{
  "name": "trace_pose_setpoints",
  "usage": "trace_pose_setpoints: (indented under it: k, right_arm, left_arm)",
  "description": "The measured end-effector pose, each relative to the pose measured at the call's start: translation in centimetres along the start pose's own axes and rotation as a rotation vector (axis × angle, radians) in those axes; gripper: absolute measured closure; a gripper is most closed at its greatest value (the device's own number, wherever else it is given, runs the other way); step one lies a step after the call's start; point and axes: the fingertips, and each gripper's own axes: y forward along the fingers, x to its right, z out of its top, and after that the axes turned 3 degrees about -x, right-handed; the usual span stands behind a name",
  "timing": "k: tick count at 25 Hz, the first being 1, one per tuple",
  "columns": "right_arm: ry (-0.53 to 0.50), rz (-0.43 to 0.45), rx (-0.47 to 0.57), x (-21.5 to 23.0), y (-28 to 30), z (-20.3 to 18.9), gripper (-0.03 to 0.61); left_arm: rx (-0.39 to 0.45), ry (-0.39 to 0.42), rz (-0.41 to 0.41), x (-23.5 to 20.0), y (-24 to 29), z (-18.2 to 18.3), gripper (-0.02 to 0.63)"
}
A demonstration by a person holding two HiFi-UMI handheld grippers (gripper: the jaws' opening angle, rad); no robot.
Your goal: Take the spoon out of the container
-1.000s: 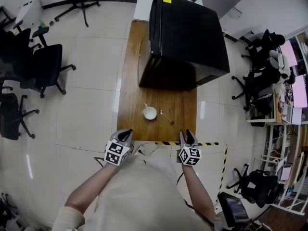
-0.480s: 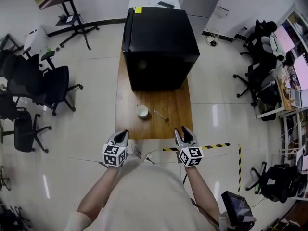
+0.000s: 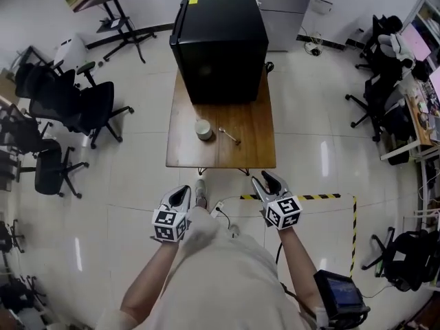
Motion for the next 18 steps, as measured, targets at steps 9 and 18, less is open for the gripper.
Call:
trace_pose_setpoints:
  k: [9,18]
  right_arm:
    - [-0.043,0.17,-0.099,-6.0,-5.7,-3.6,0.428]
    - [-0.086,0.086,-0.131,-8.7,-6.1,-3.9,0.428]
  left_arm:
    - [-0.037,-0.081,0.088,3.3,-9.4,-7.3,0.624]
    - [0.017,-0.111,0.061,1.9,-12.4,-6.1,0.624]
